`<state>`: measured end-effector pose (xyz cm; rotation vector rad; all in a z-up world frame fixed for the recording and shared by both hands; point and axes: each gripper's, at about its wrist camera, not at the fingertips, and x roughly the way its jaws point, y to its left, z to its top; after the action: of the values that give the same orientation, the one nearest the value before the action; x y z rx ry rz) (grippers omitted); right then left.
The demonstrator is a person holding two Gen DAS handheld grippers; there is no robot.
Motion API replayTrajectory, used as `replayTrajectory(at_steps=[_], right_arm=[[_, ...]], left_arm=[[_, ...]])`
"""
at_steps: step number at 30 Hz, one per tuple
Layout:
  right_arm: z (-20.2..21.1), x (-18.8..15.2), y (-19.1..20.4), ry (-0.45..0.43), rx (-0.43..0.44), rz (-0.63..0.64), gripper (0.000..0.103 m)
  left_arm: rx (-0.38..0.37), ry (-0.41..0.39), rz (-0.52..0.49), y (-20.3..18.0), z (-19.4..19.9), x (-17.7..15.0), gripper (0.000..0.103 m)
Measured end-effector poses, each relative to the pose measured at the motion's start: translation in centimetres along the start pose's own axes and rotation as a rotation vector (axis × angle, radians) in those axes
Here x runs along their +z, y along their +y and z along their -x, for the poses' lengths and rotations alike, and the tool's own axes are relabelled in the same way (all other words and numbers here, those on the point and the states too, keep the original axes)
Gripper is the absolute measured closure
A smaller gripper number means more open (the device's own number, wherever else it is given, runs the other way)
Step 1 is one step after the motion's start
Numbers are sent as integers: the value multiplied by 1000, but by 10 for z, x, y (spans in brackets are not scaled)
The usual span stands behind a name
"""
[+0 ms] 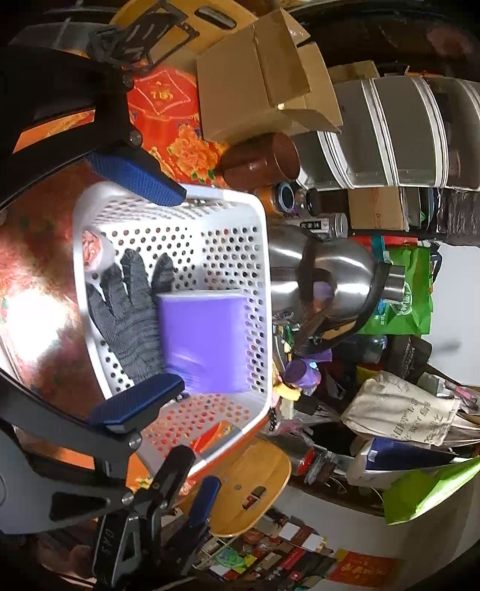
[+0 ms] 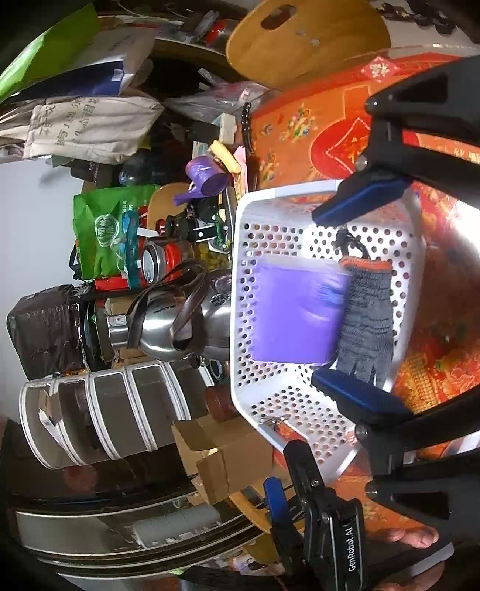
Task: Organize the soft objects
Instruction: 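Carry the purple tissue pack into the white basket and release it, then move the left tool back toward the socks on the table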
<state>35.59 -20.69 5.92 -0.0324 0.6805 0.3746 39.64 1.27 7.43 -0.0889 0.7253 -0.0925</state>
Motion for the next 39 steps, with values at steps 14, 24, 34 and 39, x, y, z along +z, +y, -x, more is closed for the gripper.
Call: replayTrajectory(at_steps=[14, 24, 34, 39], right_arm=[[30, -19, 16, -5, -15, 6, 23], [70, -120, 63, 18, 85, -76, 23], [83, -176, 153, 4, 136, 94, 25], [68, -176, 181, 30, 155, 127, 51]], left_arm=[[2, 5, -13, 9, 42, -35, 12], [58, -8, 84, 63, 135, -139, 12], [64, -58, 176, 106, 167, -254, 12], [20, -39, 145, 108, 153, -266, 14]])
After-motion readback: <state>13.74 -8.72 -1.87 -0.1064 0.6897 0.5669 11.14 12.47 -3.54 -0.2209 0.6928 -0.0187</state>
